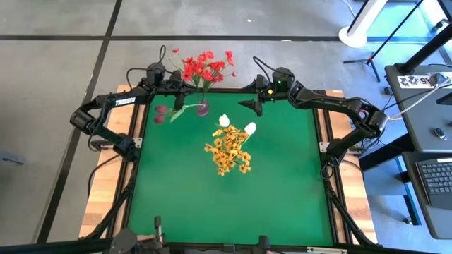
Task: Sort flowers into vase by color
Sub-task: Put the red flowers into the pink vase
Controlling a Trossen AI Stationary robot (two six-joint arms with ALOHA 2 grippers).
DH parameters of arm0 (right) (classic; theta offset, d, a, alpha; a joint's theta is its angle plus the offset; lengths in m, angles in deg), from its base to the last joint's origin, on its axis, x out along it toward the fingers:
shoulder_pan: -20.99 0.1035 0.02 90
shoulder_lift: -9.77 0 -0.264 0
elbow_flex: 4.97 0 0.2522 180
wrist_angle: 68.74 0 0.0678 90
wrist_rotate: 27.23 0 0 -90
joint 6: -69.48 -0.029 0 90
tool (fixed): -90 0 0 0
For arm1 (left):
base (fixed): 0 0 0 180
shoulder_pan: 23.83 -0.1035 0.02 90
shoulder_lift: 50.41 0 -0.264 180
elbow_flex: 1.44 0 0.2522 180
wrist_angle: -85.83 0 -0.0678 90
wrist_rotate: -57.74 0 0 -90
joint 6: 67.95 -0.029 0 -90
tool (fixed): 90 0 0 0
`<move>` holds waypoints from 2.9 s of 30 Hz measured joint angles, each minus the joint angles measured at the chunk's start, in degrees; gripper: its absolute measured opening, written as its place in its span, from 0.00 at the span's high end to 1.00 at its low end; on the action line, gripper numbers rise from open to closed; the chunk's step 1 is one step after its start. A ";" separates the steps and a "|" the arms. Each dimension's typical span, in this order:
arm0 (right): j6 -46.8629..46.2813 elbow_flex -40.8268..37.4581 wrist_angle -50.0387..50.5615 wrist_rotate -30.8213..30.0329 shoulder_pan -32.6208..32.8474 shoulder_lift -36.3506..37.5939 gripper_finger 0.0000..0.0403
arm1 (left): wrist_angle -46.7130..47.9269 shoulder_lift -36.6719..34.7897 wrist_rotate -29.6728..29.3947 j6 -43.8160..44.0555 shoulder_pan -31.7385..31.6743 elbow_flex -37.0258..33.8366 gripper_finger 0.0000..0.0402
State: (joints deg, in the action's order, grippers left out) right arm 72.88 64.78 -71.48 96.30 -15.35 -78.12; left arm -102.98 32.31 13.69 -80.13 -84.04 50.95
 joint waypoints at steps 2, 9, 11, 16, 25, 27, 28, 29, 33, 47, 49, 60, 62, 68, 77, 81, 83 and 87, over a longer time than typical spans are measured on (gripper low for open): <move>0.02 0.00 -0.02 -0.59 0.00 0.00 0.21 | -0.61 0.00 -0.04 -0.06 0.52 0.00 1.00; -0.01 0.00 -0.09 -1.06 0.00 -0.01 0.21 | -1.16 0.00 0.00 -3.10 2.25 0.00 1.00; -0.03 0.02 -0.08 -1.08 0.00 -0.02 0.21 | -1.29 0.00 0.05 -3.86 1.77 0.00 1.00; -0.14 0.02 0.04 -1.04 0.00 -0.02 0.21 | -7.14 0.00 5.32 0.30 -1.35 0.00 1.00; -0.14 0.02 0.02 -1.04 0.00 -0.07 0.21 | -21.24 -0.02 7.56 8.92 -2.25 0.00 1.00; -0.14 0.02 0.02 -1.04 0.00 -0.07 0.21 | -23.35 -0.02 6.05 9.04 -2.25 0.00 1.00; -0.14 0.02 0.02 -1.04 0.00 -0.07 0.21 | -24.30 -0.02 4.91 9.08 -2.27 0.00 1.00; -0.14 0.02 0.02 -1.04 0.00 -0.07 0.21 | -25.00 -0.02 3.93 9.06 -2.31 0.00 1.00; -0.14 0.02 0.04 -1.04 0.00 -0.08 0.21 | -24.76 -0.02 0.29 6.39 -3.06 0.00 1.00; -0.14 0.02 0.04 -1.02 0.00 -0.07 0.21 | -18.98 0.24 -14.00 -1.39 -7.52 0.00 1.00; -0.24 0.02 0.02 -1.02 0.00 -0.07 0.21 | -16.45 1.22 -16.00 -3.14 -7.25 0.00 1.00; -1.64 0.03 0.02 -0.98 0.00 -0.07 0.21 | -15.94 5.68 -17.88 -0.15 -6.50 0.04 1.00; -1.64 0.02 0.00 -0.98 0.00 -0.07 0.21 | -15.21 5.71 -18.73 1.16 -5.74 0.04 1.00; -1.62 0.04 -0.63 -0.98 0.00 -0.07 0.21 | -11.71 6.32 -34.08 -0.40 -0.54 0.00 1.00; -1.46 0.04 -0.57 -0.60 2.00 -0.07 0.21 | -11.71 8.02 -35.17 -0.09 -1.27 -1.03 1.00; -0.68 0.04 -0.53 -0.50 2.71 -0.08 0.21 | -17.72 8.08 -33.41 -0.19 -0.50 -4.83 1.00; -0.17 0.04 -0.52 -0.49 2.65 -0.07 0.21 | -21.56 8.04 -34.36 -0.11 0.22 -6.08 1.00; -0.11 0.04 -0.52 -0.52 2.60 -0.07 0.21 | -22.82 8.06 -34.48 -1.03 2.36 -6.62 1.00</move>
State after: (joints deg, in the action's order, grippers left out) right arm 72.77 64.83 -72.00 95.78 -12.74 -78.19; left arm -125.80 40.37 -20.79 -81.17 -81.68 44.33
